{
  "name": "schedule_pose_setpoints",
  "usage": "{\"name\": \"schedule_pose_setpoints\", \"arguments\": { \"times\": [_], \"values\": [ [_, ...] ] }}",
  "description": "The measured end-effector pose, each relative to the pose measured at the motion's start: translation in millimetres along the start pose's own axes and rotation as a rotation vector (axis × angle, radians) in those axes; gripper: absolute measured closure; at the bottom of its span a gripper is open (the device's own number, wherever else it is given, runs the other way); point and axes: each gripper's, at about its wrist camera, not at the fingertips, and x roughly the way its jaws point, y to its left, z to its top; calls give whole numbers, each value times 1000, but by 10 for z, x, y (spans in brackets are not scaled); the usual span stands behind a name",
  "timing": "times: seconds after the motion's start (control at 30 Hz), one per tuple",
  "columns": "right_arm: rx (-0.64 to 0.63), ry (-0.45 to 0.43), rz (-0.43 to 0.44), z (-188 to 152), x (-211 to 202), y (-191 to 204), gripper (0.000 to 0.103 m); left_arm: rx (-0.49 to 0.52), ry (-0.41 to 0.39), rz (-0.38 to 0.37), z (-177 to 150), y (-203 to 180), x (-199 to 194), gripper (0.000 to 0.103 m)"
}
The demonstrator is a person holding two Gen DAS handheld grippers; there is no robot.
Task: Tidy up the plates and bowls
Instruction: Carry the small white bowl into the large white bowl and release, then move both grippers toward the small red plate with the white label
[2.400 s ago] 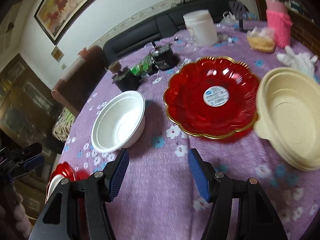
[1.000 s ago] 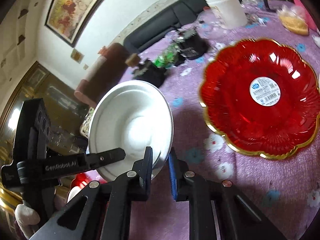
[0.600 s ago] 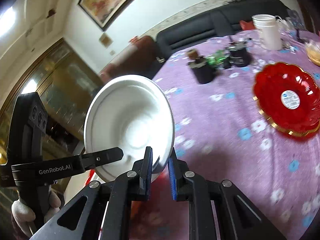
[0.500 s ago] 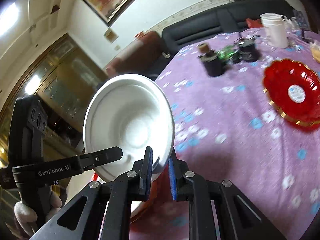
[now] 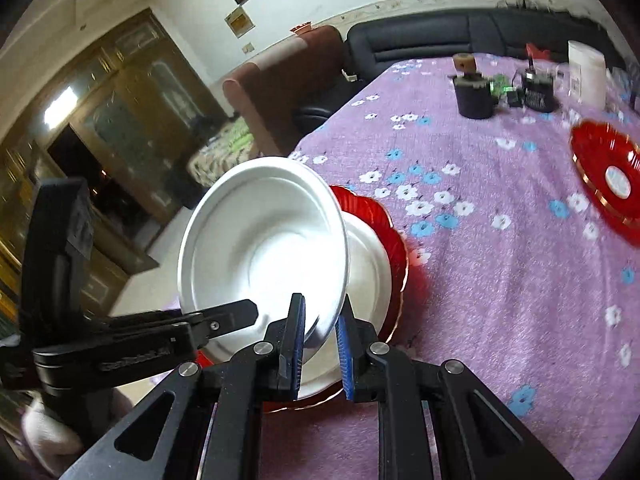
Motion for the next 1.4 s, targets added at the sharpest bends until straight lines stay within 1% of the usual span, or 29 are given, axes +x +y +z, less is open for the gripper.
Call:
{"name": "schedule_pose_setpoints", "arguments": {
  "times": [0.03,0.07,0.1,0.17,0.3,0.37,0.43,0.5,0.57,0.67,0.83,1.0,1.1,1.17,1.3,1.4],
  "values": [
    [-18,-8,-27,-10,3,21,86,1,-15,0,-3,3,-28,42],
    [-38,-16,-58,-12,14,36,82,3,-31,-6,-2,7,-62,40],
    [-55,-18,-76,-11,29,41,79,5,-52,-12,-7,6,-115,35],
    [-70,-29,-84,0,27,28,62,2,-87,-10,-11,17,-193,33],
    [-104,-87,-106,42,-101,-33,53,-11,-176,-23,-32,56,-370,33],
    [-116,-119,-120,66,-216,-74,43,-10,-213,-23,-29,47,-425,32],
    [-122,-159,-145,76,-359,-162,40,-10,-246,-36,-3,7,-451,29],
    [-124,-180,-160,95,-458,-234,38,-10,-252,-50,39,-44,-431,29],
    [-117,-191,-178,121,-533,-376,38,3,-243,-58,105,-134,-351,29],
    [-93,-186,-186,137,-584,-557,37,19,-222,-62,164,-250,-228,29],
    [-67,-177,-210,99,-664,-803,38,40,-192,-65,170,-437,-113,29],
    [-20,-205,-230,-24,-898,-1000,38,98,-187,-56,83,-662,-169,29],
    [13,-230,-268,-137,-1085,-1155,38,134,-193,-56,-4,-788,-238,29],
    [65,-244,-309,-249,-1249,-1329,37,156,-191,-64,-59,-867,-261,27],
    [169,-252,-411,-441,-1559,-1705,38,196,-167,-113,-168,-1071,-245,26],
    [220,-251,-481,-511,-1770,-1955,38,224,-143,-157,-263,-1256,-205,26]
  ]
}}
